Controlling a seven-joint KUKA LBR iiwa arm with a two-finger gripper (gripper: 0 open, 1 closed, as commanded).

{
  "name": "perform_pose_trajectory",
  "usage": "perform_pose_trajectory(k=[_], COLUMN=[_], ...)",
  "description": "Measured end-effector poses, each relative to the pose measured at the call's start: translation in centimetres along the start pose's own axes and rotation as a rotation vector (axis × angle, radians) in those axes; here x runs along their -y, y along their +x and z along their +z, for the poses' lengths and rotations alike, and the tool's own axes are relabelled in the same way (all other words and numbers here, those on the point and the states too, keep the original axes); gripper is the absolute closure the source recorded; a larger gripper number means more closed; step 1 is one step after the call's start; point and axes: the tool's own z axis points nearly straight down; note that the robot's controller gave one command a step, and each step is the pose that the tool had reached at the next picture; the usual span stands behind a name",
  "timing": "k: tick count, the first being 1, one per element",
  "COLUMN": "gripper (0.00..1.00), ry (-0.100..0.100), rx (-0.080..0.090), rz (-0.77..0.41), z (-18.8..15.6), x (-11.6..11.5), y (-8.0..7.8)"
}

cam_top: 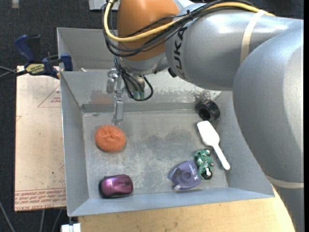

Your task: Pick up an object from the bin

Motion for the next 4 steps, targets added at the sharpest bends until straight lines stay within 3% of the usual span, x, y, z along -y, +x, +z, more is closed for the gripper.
perform_pose_trajectory(k=[1,2,3,4], gripper=[0.00,0.00,0.00,0.00], ry=[-0.001,-0.003,-0.001,-0.003], rx=[0.006,0.007,0.000,0.007], rz=[0.003,0.036,0.039,0.009], z=[-0.5,6.4,10.7,9.3], x=[0.1,0.5,0.6,0.9], y=[-0.1,1.7,2.5,5.2])
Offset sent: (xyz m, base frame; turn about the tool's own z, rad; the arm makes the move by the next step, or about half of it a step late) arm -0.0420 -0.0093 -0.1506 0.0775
